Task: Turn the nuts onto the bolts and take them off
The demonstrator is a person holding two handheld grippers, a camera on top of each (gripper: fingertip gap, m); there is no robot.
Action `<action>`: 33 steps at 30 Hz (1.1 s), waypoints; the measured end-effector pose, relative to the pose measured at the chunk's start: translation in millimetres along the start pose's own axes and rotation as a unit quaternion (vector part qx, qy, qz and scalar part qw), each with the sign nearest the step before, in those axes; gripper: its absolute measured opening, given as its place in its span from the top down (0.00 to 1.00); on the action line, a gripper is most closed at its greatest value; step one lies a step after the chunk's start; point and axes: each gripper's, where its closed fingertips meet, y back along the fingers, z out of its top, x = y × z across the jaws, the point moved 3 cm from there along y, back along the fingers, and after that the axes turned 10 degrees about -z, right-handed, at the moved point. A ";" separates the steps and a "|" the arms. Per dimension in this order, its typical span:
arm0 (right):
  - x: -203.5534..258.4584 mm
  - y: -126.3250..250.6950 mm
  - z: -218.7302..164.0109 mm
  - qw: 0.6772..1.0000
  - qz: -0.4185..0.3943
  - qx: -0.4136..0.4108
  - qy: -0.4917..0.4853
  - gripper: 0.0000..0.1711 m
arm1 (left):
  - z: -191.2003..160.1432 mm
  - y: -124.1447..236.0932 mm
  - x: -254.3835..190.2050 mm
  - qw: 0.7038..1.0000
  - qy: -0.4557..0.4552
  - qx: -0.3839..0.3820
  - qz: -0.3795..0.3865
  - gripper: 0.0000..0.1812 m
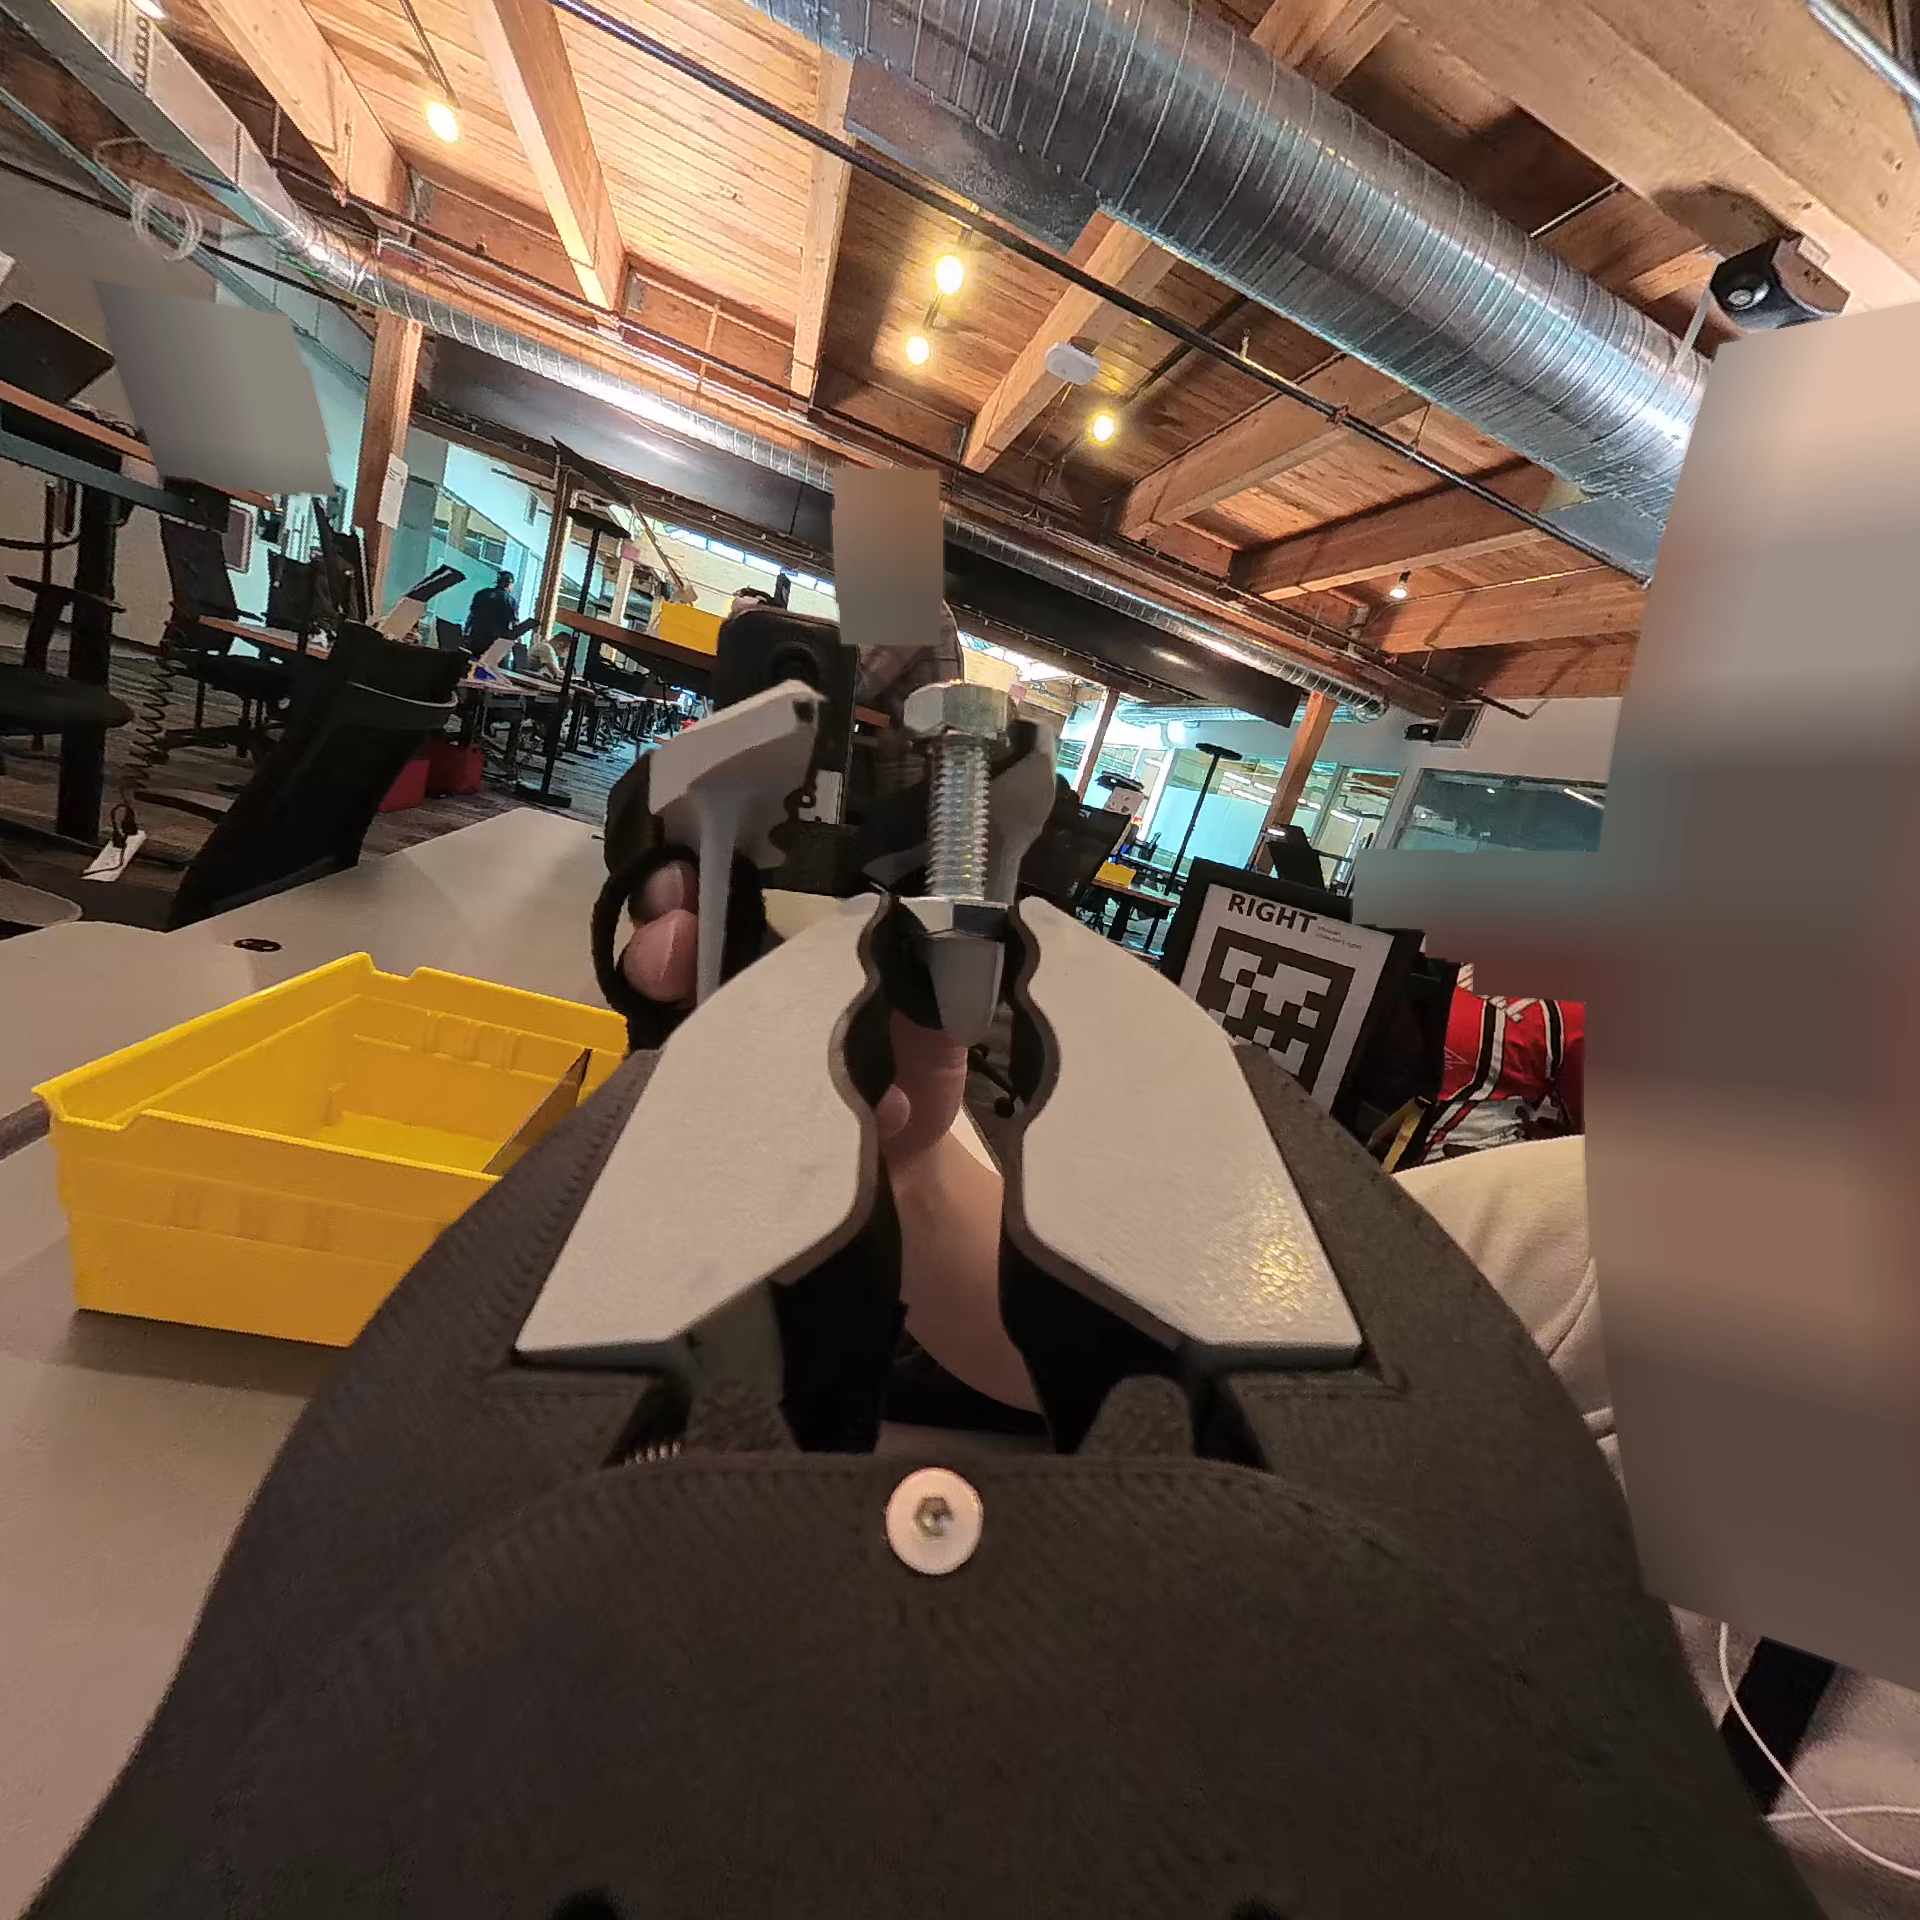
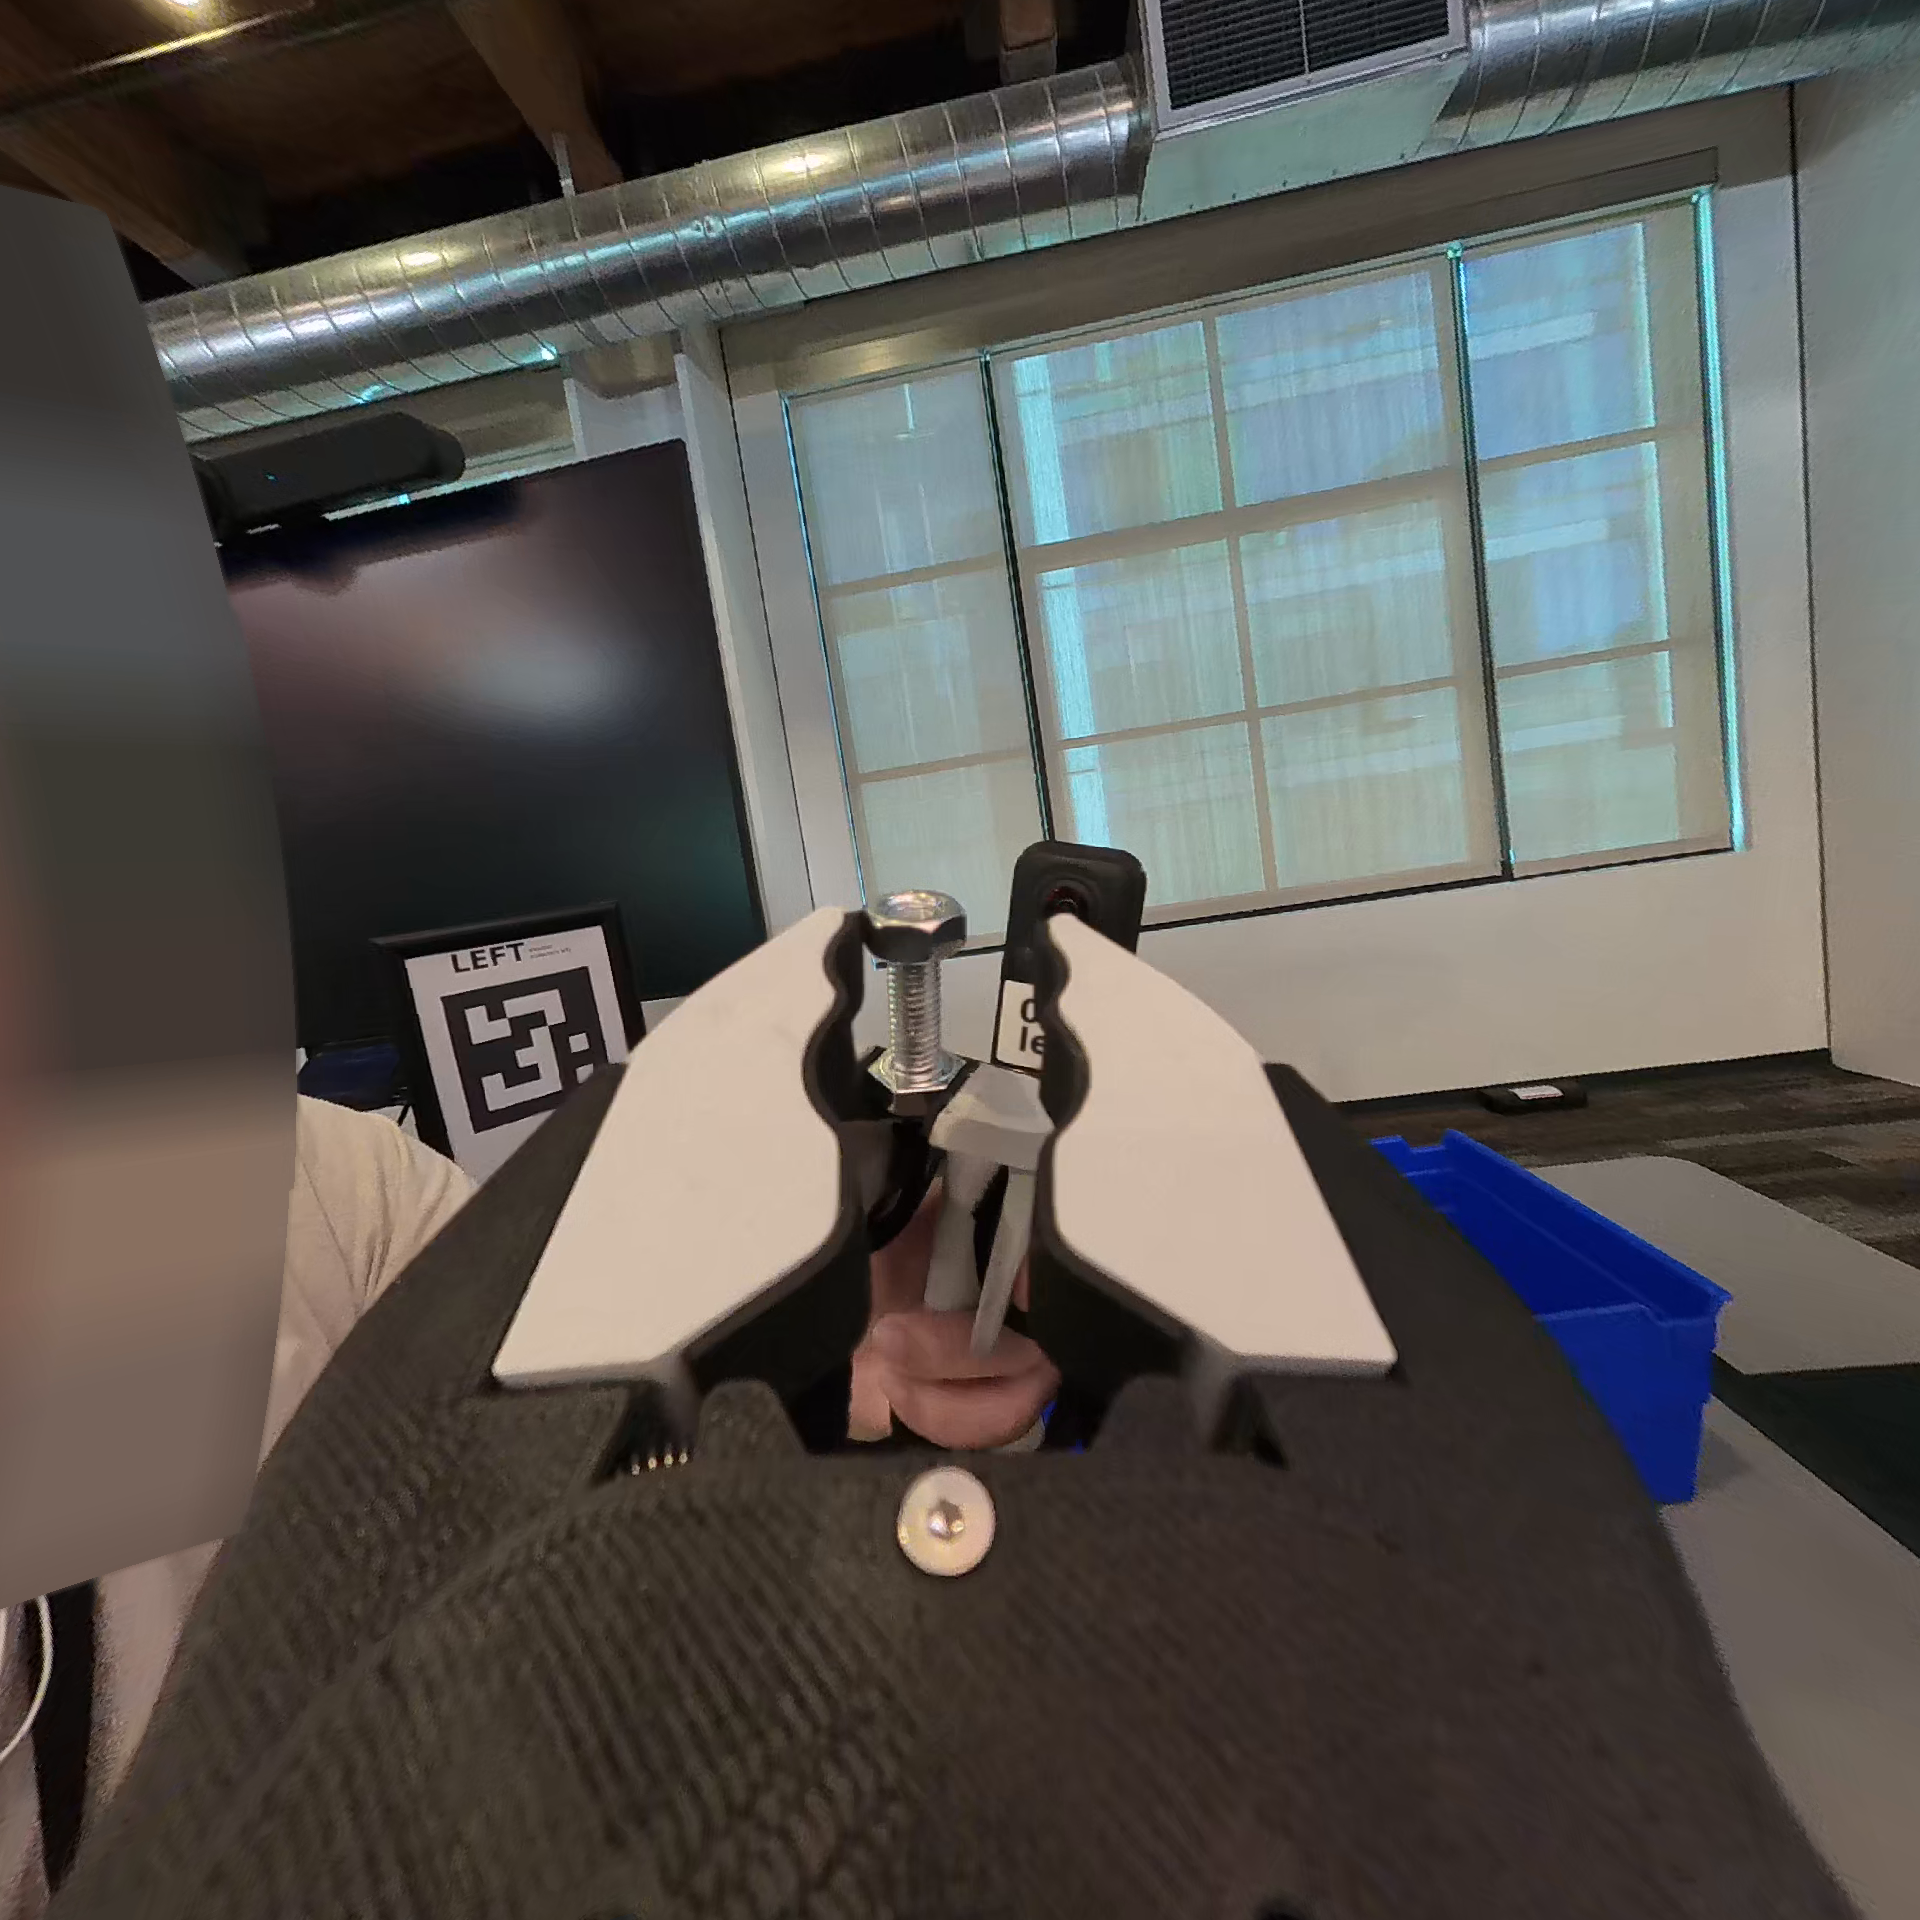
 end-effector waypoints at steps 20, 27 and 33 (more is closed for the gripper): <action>-6.5 6.1 6.2 0.999 0.003 -0.017 -0.027 0.82 | 3.2 0.6 -3.6 1.000 -0.005 -0.008 -0.008 0.90; 4.2 1.2 4.5 1.000 0.015 -0.004 -0.010 0.82 | 2.1 0.7 -1.7 1.000 -0.003 -0.007 -0.005 0.90; 9.5 0.8 3.1 0.999 0.032 0.005 -0.009 0.89 | 1.1 -1.2 -3.7 1.000 -0.002 -0.003 -0.011 0.90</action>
